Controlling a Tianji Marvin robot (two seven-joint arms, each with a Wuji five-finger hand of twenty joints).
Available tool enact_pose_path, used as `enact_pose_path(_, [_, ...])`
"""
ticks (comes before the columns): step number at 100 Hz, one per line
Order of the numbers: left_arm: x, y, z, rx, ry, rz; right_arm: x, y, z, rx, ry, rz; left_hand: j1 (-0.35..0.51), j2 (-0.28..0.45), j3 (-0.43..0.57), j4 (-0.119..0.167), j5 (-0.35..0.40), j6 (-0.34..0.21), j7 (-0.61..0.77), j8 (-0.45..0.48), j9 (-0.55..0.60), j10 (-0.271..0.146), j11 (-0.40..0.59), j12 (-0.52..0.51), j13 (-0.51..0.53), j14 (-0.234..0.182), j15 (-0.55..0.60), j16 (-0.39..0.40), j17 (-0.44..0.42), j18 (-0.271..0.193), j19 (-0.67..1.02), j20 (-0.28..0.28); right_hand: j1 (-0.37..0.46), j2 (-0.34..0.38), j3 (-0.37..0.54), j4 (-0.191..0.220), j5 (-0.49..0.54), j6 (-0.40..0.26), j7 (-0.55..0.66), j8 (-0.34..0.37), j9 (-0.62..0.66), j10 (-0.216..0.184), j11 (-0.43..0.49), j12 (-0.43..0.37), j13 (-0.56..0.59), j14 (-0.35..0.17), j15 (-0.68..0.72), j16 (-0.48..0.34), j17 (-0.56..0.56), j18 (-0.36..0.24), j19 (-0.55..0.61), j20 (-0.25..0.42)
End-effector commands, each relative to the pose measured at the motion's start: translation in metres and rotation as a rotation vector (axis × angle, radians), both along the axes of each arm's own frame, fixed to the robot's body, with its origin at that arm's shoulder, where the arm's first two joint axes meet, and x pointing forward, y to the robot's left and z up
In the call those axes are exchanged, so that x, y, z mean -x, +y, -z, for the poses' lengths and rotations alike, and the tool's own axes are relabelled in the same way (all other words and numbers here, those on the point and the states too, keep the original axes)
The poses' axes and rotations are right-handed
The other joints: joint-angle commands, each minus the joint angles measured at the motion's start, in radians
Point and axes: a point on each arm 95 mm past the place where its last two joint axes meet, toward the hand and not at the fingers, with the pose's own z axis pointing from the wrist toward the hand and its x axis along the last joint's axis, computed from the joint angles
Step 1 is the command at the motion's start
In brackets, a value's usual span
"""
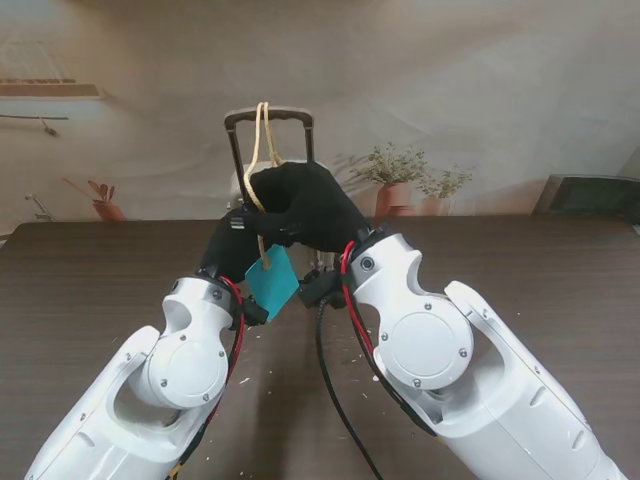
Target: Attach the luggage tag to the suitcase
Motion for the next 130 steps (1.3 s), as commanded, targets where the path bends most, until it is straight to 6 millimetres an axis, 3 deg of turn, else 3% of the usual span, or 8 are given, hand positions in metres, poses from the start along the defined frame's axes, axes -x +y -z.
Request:
enact_pose_path(1, [-0.002,-0.001,-0.002,-0.005,-0.005,-0.006,0.003,0.001,0.002,0.007,0.01,-0.016,0.039,0.028,0.012,0.017,-0.047,0.024,-0.014,-0.022,0.03,0.007,0.044,0.023,0.069,-0.111,0.07,0.053,0.074,-0.091,0.158,-0.038,0.038,0.01,0.005,-0.001,-0.003,-0.021,0.008,0.006,0.005,0.017,0.024,0.008,0.024,-0.014,0.005,0.016,0.009,0.009,0.003,0.013])
enact_pose_path(5, [-0.004,-0.001,-0.003,0.006,0.001,-0.009,0.003,0.001,0.003,0.007,0.012,-0.016,0.035,0.024,0.024,0.016,-0.051,0.029,-0.014,-0.024,0.037,0.003,0.055,0.016,0.083,-0.113,0.074,0.053,0.092,-0.096,0.18,-0.087,0.038,0.011,0.005,-0.001,-0.003,-0.021,0.008,0.006,0.004,0.018,0.024,0.008,0.024,-0.013,0.005,0.016,0.009,0.008,0.004,0.014])
enact_pose_path(21, [-0.011,0.0,-0.003,0.039,0.036,-0.016,0.003,0.001,0.006,0.01,0.021,-0.019,0.029,0.03,0.023,0.014,-0.066,0.04,-0.017,-0.026,0.032,0.007,0.054,0.013,0.08,-0.102,0.069,0.053,0.084,-0.088,0.176,-0.096,0.039,0.011,0.005,-0.001,-0.003,-0.021,0.008,0.006,0.005,0.017,0.025,0.007,0.024,-0.013,0.005,0.016,0.008,0.007,0.005,0.015])
enact_pose_path(34, [-0.017,0.0,0.0,0.053,0.054,-0.038,0.003,0.0,0.007,0.011,0.025,-0.016,0.026,0.039,0.0,0.013,-0.116,0.094,-0.022,-0.039,-0.016,0.039,0.007,-0.005,0.034,-0.033,0.013,0.053,0.0,-0.018,0.126,-0.064,0.038,0.011,0.005,-0.001,-0.003,-0.021,0.008,0.006,0.005,0.016,0.025,0.007,0.024,-0.013,0.006,0.016,0.008,0.007,0.005,0.015])
enact_pose_path(50, [-0.024,0.005,0.003,0.051,0.04,-0.085,0.002,-0.002,0.008,0.014,0.028,-0.01,0.034,0.045,-0.017,0.012,-0.147,0.105,-0.026,-0.046,-0.066,0.063,-0.043,-0.023,-0.018,0.005,-0.039,0.053,-0.077,0.041,0.04,-0.018,0.038,0.012,0.005,-0.001,-0.003,-0.021,0.008,0.006,0.004,0.017,0.026,0.007,0.023,-0.014,0.005,0.016,0.008,0.007,0.005,0.015])
enact_pose_path(73, [-0.035,0.008,0.001,0.055,0.022,-0.121,0.002,-0.004,0.011,0.016,0.036,-0.006,0.016,0.075,-0.048,0.01,-0.174,0.095,-0.031,-0.048,-0.106,0.084,-0.115,-0.054,-0.064,0.022,-0.083,0.053,-0.137,0.077,-0.028,0.019,0.037,0.014,0.004,-0.001,-0.003,-0.021,0.008,0.006,0.004,0.018,0.026,0.006,0.023,-0.012,0.005,0.015,0.008,0.007,0.005,0.015])
enact_pose_path(78, [-0.038,0.008,0.0,0.058,0.025,-0.121,0.002,-0.004,0.011,0.016,0.038,-0.005,0.013,0.081,-0.053,0.009,-0.177,0.092,-0.032,-0.049,-0.11,0.11,-0.124,-0.058,-0.067,0.027,-0.086,0.053,-0.142,0.082,-0.034,0.023,0.038,0.014,0.004,-0.001,-0.003,-0.021,0.008,0.006,0.004,0.018,0.026,0.006,0.023,-0.013,0.005,0.015,0.008,0.007,0.005,0.015])
enact_pose_path(130, [-0.067,-0.002,-0.013,0.075,0.051,-0.128,0.001,-0.014,0.016,0.02,0.05,0.015,0.03,0.104,-0.081,0.01,-0.173,0.117,-0.03,-0.048,-0.107,0.105,-0.134,-0.062,-0.061,0.03,-0.097,0.053,-0.144,0.096,-0.05,0.048,0.038,0.016,0.002,0.0,-0.004,-0.021,0.007,0.006,0.001,0.018,0.028,0.007,0.023,-0.014,0.005,0.015,0.008,0.007,0.005,0.015])
